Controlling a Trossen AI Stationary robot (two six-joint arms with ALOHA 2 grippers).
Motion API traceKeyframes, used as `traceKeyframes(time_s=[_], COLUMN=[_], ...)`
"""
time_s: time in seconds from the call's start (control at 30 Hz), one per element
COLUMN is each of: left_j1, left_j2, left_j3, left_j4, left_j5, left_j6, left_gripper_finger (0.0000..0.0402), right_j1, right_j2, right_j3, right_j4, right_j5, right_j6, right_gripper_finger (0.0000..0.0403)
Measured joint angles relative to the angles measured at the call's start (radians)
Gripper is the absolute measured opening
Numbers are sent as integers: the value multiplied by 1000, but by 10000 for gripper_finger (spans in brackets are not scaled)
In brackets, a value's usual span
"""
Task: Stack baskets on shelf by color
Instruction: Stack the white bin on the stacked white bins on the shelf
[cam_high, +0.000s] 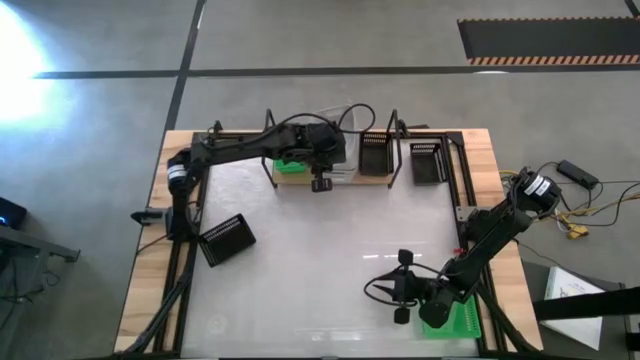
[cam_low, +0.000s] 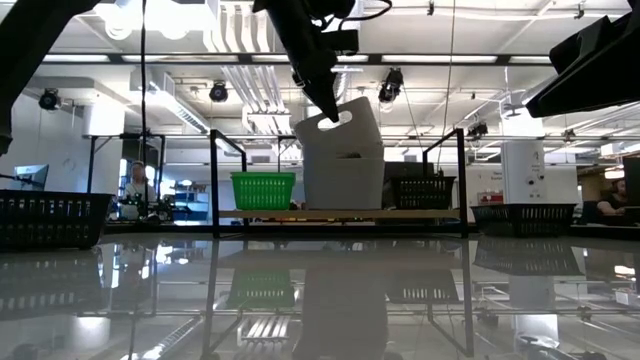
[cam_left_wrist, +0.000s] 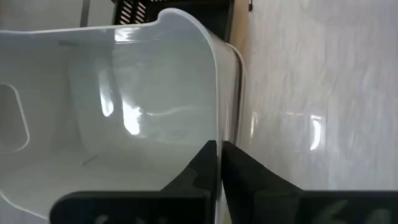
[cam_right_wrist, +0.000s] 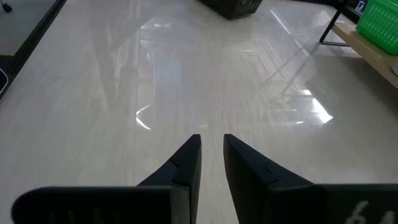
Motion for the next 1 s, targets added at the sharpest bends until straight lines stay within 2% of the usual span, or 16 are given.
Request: traceKeyframes(time_s=[0.43,1.0], left_j1=[-5,0], left_j2=[0,0], left_j3=[41,-5], left_j4=[-49,-57], left_j5=[-17,-28], left_j6=[18,19], left_gripper_finger=[0,0], right_j1=[0,0], right_j2=[0,0], right_j3=[-5,-6], right_j4=[0,1], right_j5=[0,0], right_j6=[0,0], right_gripper_finger=[61,61])
